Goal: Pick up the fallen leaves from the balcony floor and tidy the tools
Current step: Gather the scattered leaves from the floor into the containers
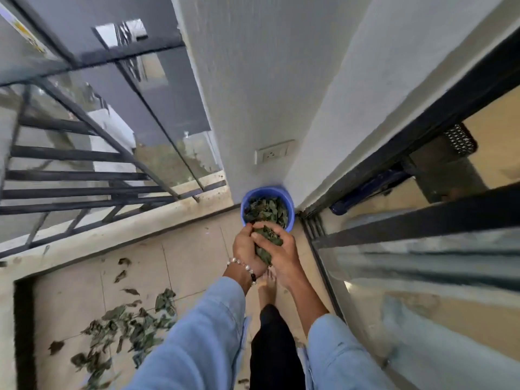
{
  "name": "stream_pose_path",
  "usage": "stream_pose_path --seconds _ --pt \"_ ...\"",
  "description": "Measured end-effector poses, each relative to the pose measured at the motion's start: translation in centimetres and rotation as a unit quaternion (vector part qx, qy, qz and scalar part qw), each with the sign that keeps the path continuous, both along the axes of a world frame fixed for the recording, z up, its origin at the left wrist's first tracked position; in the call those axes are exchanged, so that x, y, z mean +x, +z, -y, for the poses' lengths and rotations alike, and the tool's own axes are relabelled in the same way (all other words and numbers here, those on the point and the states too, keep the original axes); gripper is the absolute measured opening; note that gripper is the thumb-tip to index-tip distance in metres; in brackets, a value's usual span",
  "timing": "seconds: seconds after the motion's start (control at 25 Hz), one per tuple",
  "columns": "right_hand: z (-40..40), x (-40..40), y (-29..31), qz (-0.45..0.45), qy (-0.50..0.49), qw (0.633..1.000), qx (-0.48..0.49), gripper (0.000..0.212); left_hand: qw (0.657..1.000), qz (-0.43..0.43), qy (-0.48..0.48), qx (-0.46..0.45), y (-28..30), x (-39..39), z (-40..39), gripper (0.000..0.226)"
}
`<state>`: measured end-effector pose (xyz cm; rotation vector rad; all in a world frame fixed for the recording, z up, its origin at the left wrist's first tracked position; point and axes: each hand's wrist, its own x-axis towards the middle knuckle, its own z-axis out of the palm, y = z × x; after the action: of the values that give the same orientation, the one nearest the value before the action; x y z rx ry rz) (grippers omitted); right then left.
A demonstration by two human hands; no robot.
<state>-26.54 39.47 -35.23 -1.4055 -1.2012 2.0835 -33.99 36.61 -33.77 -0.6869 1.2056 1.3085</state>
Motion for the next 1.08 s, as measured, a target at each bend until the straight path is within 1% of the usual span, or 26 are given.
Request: stream_pose_path --seconds 0.04,0.08,0.12,0.16,0.2,0.28,0.36,0.4,0.44,0.48,0.52,0.56,0.6,0.64,0.68,0.72,0.76,0.84,0.92,0.96,1.08 --pt "-2.1 -0.2 -1.8 0.009 -0.013 1.0 -0.014 0.021 1.0 -0.001 0.0 -0.02 -2.6 -0.3 -1.6 0.062" --pt "-4.3 -0.6 -3.9 0.031 -0.015 0.999 -0.015 0.018 0.999 0.034 0.033 -0.021 -5.3 -0.8 -3.7 0.071" --pt "-6.2 -1.0 -6.1 0.048 -0.012 0.999 -0.014 0.016 0.999 0.044 0.027 0.0 -6.8 -1.3 -5.5 0.075" --pt "-7.9 -1.4 -8.6 0.07 -0.005 0.997 -0.018 0.015 1.0 0.031 0.0 -0.001 -8.4 -1.8 -6.7 0.073" --pt "-9.6 -1.9 -11.6 0.095 0.0 0.995 -0.021 0.014 1.0 0.014 -0.009 -0.01 -10.2 -2.5 -8.0 0.066" --pt "-12.6 -3.1 -18.0 0.158 0.0 0.988 -0.003 0.013 0.998 -0.035 -0.019 -0.057 -14.5 -4.1 -9.6 0.042" --pt "-15.0 -4.5 -24.1 0.227 -0.011 0.972 0.062 0.012 0.992 -0.079 -0.041 -0.087 -18.8 -5.8 -10.5 0.021" --pt "-15.9 -5.1 -26.4 0.257 -0.02 0.96 0.113 0.013 0.99 -0.092 -0.051 -0.091 -20.6 -6.5 -10.7 0.018" --pt "-16.5 -5.7 -28.2 0.287 -0.026 0.94 0.181 0.013 0.988 -0.103 -0.064 -0.097 -22.9 -7.0 -10.6 0.019" --pt "-16.9 -6.1 -30.0 0.314 -0.02 0.914 0.257 0.022 0.987 -0.103 -0.071 -0.098 -24.6 -7.5 -10.3 0.022" --pt "-17.2 -6.2 -31.9 0.34 0.026 0.885 0.318 0.039 0.987 -0.103 -0.073 -0.099 -26.0 -7.8 -9.9 0.022" --pt "-17.2 -6.3 -33.8 0.361 0.109 0.864 0.334 0.058 0.986 -0.105 -0.074 -0.108 -27.6 -8.0 -9.3 0.02" --pt "-16.9 -6.2 -35.3 0.379 0.208 0.848 0.306 0.073 0.983 -0.117 -0.082 -0.113 -28.7 -8.0 -8.7 0.02" --pt "-16.5 -6.0 -36.6 0.391 0.293 0.832 0.262 0.08 0.981 -0.127 -0.09 -0.115 -29.9 -8.0 -8.0 0.025" --pt "-16.2 -5.7 -37.3 0.389 0.353 0.821 0.221 0.08 0.979 -0.133 -0.1 -0.116 -30.4 -7.8 -7.5 0.028" --pt "-16.0 -5.2 -37.5 0.381 0.38 0.82 0.197 0.075 0.976 -0.137 -0.113 -0.124 -30.5 -7.6 -6.9 0.028" --pt "-15.7 -4.9 -36.8 0.377 0.38 0.822 0.195 0.071 0.972 -0.137 -0.128 -0.139 -30.1 -7.3 -6.3 0.025" --pt "-14.8 -4.1 -34.6 0.385 0.343 0.828 0.221 0.071 0.963 -0.148 -0.16 -0.158 -28.8 -6.7 -5.3 0.021" --pt "-13.9 -3.4 -31.3 0.375 0.272 0.859 0.218 0.068 0.957 -0.166 -0.179 -0.159 -26.7 -6.5 -4.3 0.021" --pt "-13.3 -3.0 -29.7 0.368 0.242 0.873 0.212 0.063 0.956 -0.17 -0.183 -0.157 -25.4 -6.4 -3.8 0.023" --pt "-10.6 -1.6 -23.8 0.358 0.186 0.897 0.18 0.045 0.953 -0.183 -0.196 -0.14 -19.9 -6.0 -2.0 0.031"
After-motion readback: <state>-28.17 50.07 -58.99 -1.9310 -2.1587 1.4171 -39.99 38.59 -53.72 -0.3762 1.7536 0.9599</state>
